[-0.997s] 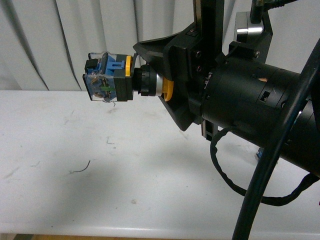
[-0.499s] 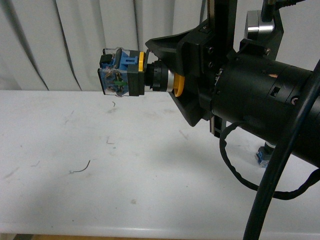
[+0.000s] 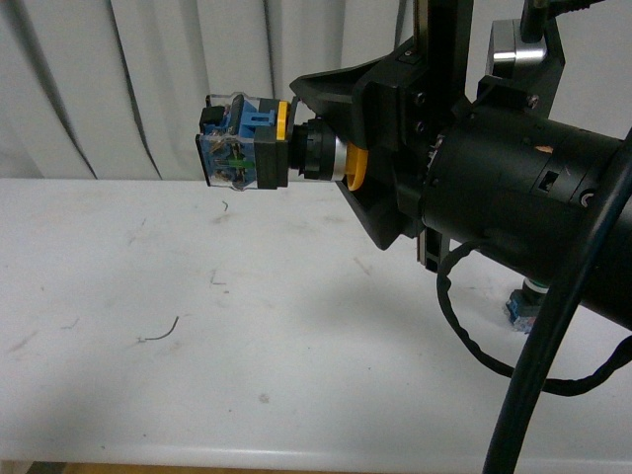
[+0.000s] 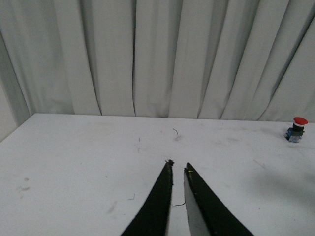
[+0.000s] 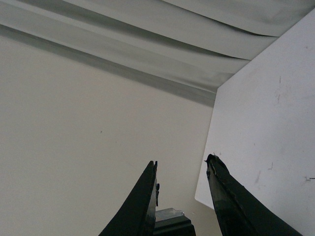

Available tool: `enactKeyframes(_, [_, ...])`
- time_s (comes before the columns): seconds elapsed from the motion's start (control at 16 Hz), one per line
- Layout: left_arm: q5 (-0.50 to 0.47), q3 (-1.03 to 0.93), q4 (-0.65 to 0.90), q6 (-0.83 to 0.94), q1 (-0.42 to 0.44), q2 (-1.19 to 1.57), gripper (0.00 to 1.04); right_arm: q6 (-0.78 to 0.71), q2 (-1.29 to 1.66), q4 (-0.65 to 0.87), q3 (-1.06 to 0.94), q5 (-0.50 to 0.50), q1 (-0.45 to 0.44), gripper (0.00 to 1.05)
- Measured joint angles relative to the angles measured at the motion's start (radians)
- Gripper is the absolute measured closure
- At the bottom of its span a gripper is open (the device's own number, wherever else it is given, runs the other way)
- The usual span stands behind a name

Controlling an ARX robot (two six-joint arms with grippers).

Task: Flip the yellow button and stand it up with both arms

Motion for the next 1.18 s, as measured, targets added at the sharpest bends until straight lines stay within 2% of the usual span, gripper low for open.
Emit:
enactKeyframes(0.06, [-0.001,-0.019,0.001,0.004,0.0,-0.007,1.03,0.0,-0.001,-0.001,0.0,0.0,0.0,0.74])
enactKeyframes(0.93, [0.0,-0.107,0.016,0.005,0.0,-0.082,1.03,-0.006,-0.018,0.0,-0.005,0.001,0.013,0.74])
enactKeyframes(1.0, [0.0,-0.107,0.016,0.004,0.0,-0.082,1.0,-0.024,-0.024,-0.004,-0.006,0.002,0.013,0.74])
enactKeyframes(1.18, [0.0,-0.107,0.017,0.005,0.0,-0.082,0.76,-0.161,-0.084,-0.003,-0.006,0.056,0.008,0.74])
